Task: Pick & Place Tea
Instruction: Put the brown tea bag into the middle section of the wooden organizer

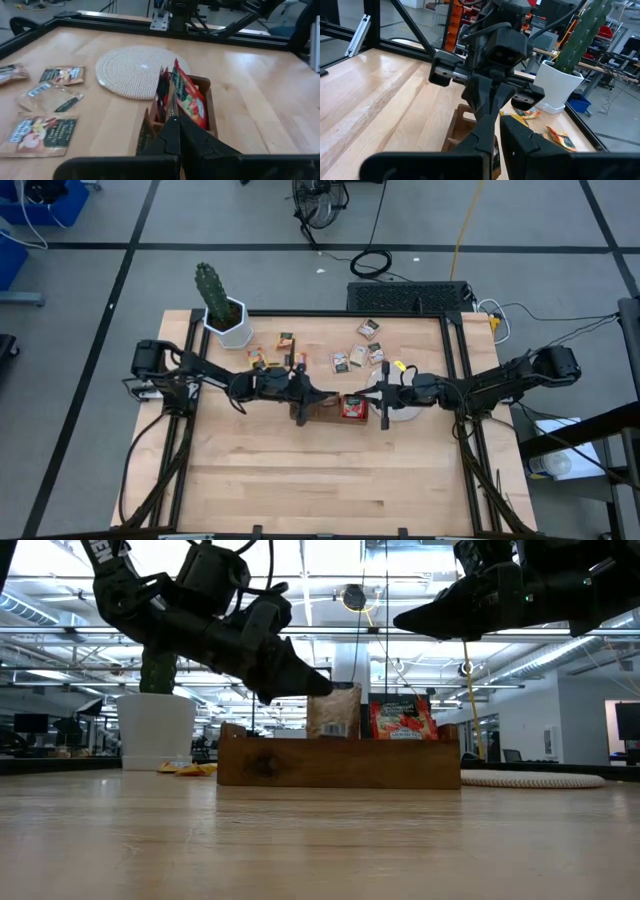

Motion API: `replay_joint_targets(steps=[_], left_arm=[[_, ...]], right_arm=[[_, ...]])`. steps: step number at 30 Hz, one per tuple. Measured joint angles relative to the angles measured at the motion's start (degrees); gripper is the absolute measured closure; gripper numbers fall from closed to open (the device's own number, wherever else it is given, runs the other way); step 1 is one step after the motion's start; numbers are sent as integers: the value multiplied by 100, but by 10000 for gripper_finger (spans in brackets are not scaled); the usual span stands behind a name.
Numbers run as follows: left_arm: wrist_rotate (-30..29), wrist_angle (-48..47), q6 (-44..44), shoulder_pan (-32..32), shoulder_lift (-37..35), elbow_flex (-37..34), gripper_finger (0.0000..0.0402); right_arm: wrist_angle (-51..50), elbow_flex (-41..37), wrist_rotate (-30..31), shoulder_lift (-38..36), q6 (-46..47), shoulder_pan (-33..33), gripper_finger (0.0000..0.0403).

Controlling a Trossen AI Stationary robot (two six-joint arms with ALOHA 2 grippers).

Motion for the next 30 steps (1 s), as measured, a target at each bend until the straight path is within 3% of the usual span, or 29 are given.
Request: replay_joint_targets(steps=[12, 20, 30], left_arm=[[-145, 49, -49, 0, 596, 192, 401], [-651, 17, 366, 0, 590, 192, 383], [-684, 25, 631, -17, 574, 192, 392]], right_arm=[[-50, 0, -2, 0, 0, 0, 389], [-81, 0, -2, 0, 0, 0, 390], [-122, 0, -2, 0, 0, 0, 394]])
